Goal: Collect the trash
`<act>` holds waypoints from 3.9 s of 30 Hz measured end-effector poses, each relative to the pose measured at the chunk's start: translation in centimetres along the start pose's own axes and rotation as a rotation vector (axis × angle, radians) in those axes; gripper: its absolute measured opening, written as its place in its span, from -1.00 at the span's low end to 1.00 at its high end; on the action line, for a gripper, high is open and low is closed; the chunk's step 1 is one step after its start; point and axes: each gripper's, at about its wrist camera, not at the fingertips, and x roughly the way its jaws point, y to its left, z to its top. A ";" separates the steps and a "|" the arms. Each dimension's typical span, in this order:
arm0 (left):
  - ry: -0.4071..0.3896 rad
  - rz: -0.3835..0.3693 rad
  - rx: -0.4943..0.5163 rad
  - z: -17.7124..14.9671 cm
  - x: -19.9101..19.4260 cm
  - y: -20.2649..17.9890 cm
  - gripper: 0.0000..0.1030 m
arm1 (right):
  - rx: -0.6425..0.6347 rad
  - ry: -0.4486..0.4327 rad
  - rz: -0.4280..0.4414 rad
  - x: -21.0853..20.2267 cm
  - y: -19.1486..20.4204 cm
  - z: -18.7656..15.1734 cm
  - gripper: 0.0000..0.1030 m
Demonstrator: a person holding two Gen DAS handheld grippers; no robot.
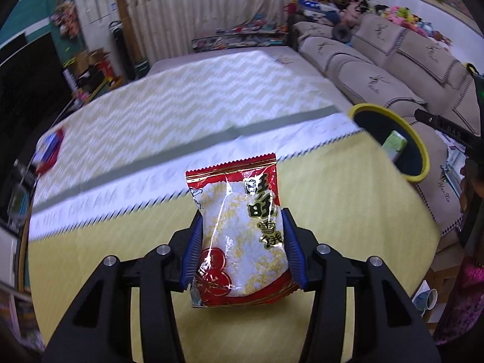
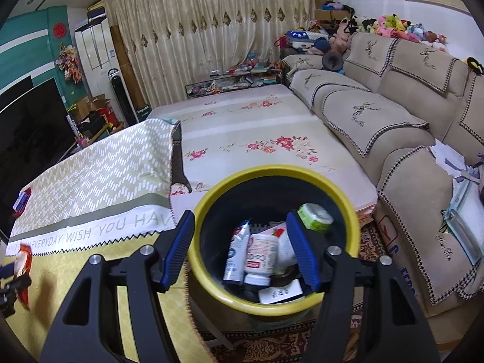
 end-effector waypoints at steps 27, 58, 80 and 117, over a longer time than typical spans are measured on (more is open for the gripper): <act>0.110 -0.309 0.353 16.7 17.2 -26.8 0.02 | 0.142 -0.006 -0.167 -1.7 -11.3 -0.6 0.18; -0.314 0.255 -0.253 -6.5 -12.1 7.5 0.91 | -0.214 -0.130 0.172 -10.5 9.5 -2.1 0.87; -0.349 0.287 -0.353 -11.3 -16.7 8.2 0.91 | -0.263 -0.105 0.204 -11.3 11.5 -4.6 0.87; -0.309 0.280 -0.338 -10.0 -15.5 8.7 0.91 | -0.258 -0.100 0.210 -11.0 11.5 -4.5 0.87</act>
